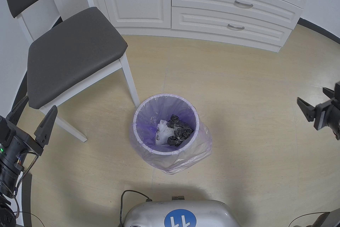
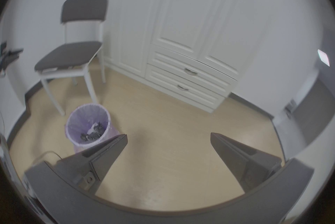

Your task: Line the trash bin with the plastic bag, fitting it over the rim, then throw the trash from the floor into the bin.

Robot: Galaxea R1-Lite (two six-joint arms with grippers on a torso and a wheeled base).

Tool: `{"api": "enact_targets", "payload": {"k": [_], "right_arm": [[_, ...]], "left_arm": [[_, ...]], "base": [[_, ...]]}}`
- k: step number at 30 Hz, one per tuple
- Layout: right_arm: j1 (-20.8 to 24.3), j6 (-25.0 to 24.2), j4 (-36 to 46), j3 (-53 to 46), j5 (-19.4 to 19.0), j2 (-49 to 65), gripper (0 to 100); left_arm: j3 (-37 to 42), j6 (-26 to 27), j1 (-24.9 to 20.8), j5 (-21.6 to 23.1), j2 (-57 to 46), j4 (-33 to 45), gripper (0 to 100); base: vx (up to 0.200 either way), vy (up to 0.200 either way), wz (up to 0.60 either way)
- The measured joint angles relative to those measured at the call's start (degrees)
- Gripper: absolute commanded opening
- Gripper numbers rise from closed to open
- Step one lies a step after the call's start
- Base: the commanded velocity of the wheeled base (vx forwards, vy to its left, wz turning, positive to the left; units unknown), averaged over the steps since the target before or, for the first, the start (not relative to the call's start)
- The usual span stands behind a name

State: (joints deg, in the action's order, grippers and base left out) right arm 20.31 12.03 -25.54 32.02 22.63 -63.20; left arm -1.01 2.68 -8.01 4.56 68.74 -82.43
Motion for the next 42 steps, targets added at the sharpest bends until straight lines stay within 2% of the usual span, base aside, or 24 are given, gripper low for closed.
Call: {"api": "enact_targets", "payload": {"k": [6, 10, 17, 21, 25, 31, 36, 42], "right_arm": [[-3.9, -3.4, 0.0, -7.3, -1.1, 12.6, 100], [-8.5, -5.6, 0.1, -11.6, -4.0, 20.9, 100], [-14.9, -9.4, 0.4, -16.3, -7.6, 31.7, 100], [-17.1, -11.2, 1.7, -17.7, -8.6, 37.3, 100], [-18.3, -12.6, 4.6, -18.5, -9.9, 43.5, 100], [-19.4, -14.5, 8.3, -19.2, -12.5, 54.7, 100], [-19.9, -17.2, 8.6, -19.4, -13.5, 59.6, 100], [-20.1, -18.2, 8.6, -18.4, -15.9, 61.7, 100]], "left_arm": [[0.0, -1.6, 1.0, -1.5, -5.3, 7.9, 100], [0.0, -2.1, 1.3, -2.0, -12.2, 17.0, 100], [-1.3, -2.5, 1.5, -2.3, -26.4, 37.2, 100], [-4.8, -2.7, 1.6, -2.4, -35.0, 52.5, 100], [-8.8, -3.1, 2.6, -2.3, -42.3, 63.1, 100], [-13.5, -3.8, 5.8, -2.0, -52.0, 68.1, 100], [-16.9, -4.0, 7.5, -2.0, -58.1, 72.4, 100], [-23.1, -4.1, 8.0, -1.9, -63.6, 83.6, 100]], "base": [[0.000, 0.000, 0.00], [0.000, 0.000, 0.00], [0.000, 0.000, 0.00], [0.000, 0.000, 0.00], [0.000, 0.000, 0.00], [0.000, 0.000, 0.00], [0.000, 0.000, 0.00], [0.000, 0.000, 0.00]]}}
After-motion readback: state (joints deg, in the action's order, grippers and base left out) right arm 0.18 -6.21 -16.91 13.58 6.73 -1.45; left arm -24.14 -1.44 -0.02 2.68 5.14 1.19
